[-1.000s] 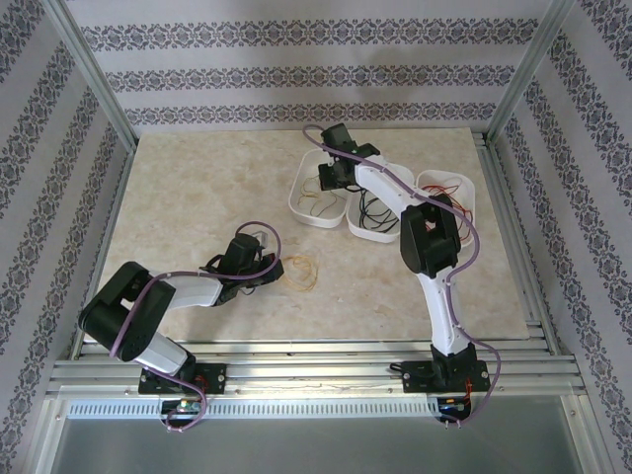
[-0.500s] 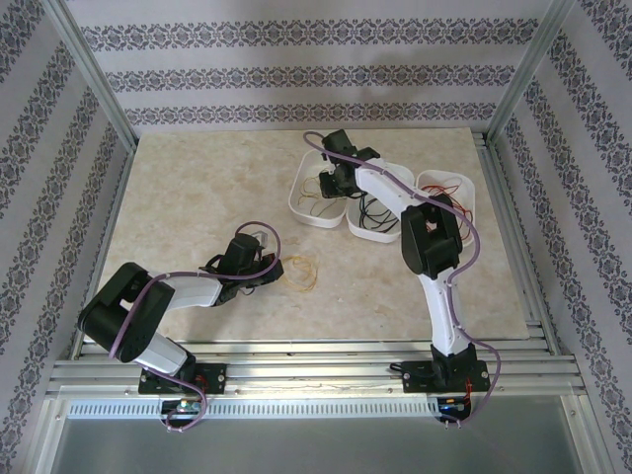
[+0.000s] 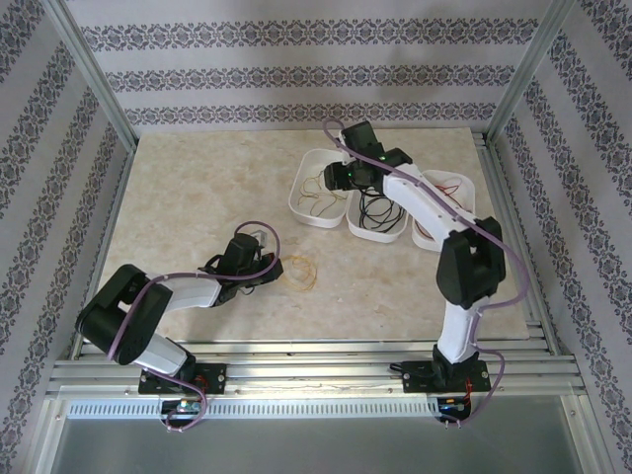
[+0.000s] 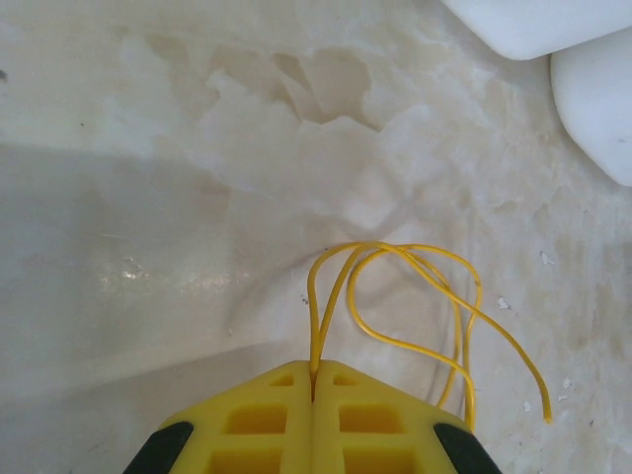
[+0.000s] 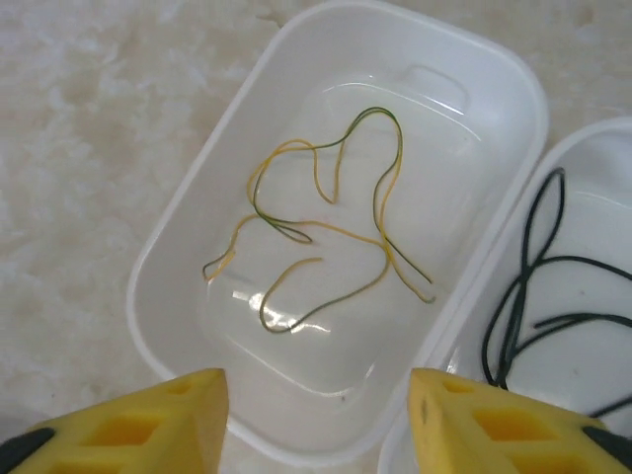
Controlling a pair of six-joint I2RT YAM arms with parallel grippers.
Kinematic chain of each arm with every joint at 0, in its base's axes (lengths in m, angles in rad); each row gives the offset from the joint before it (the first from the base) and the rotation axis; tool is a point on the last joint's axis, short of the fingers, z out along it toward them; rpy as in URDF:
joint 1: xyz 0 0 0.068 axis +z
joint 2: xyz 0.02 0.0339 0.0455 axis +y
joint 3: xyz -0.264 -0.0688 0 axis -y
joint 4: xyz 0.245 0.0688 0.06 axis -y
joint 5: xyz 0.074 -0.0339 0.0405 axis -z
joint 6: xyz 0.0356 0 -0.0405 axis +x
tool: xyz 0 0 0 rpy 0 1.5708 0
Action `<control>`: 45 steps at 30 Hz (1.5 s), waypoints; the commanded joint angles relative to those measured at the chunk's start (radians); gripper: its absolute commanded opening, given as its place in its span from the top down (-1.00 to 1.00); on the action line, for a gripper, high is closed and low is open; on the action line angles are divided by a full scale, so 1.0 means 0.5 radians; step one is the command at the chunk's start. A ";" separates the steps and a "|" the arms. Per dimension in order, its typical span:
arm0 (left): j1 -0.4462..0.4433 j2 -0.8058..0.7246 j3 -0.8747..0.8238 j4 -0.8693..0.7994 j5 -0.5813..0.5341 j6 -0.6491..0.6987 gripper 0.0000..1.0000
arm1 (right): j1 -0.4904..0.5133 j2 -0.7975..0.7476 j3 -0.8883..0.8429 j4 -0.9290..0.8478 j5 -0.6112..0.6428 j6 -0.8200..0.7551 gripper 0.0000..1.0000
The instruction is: Untangle the cables
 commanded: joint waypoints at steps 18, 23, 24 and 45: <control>-0.028 -0.280 0.016 -0.077 -0.041 0.170 1.00 | -0.140 -1.389 -1.215 0.493 0.380 0.235 -0.96; -0.028 -0.353 0.084 -0.164 -0.040 0.206 1.00 | -0.274 -1.604 -1.318 0.511 0.309 0.322 -0.96; -0.028 -0.364 0.102 -0.188 -0.040 0.215 1.00 | -0.287 -1.633 -1.329 0.504 0.313 0.324 -0.96; -0.019 -0.191 0.597 -0.234 -0.085 0.380 1.00 | -0.414 -1.905 -1.566 0.505 0.543 0.555 -0.96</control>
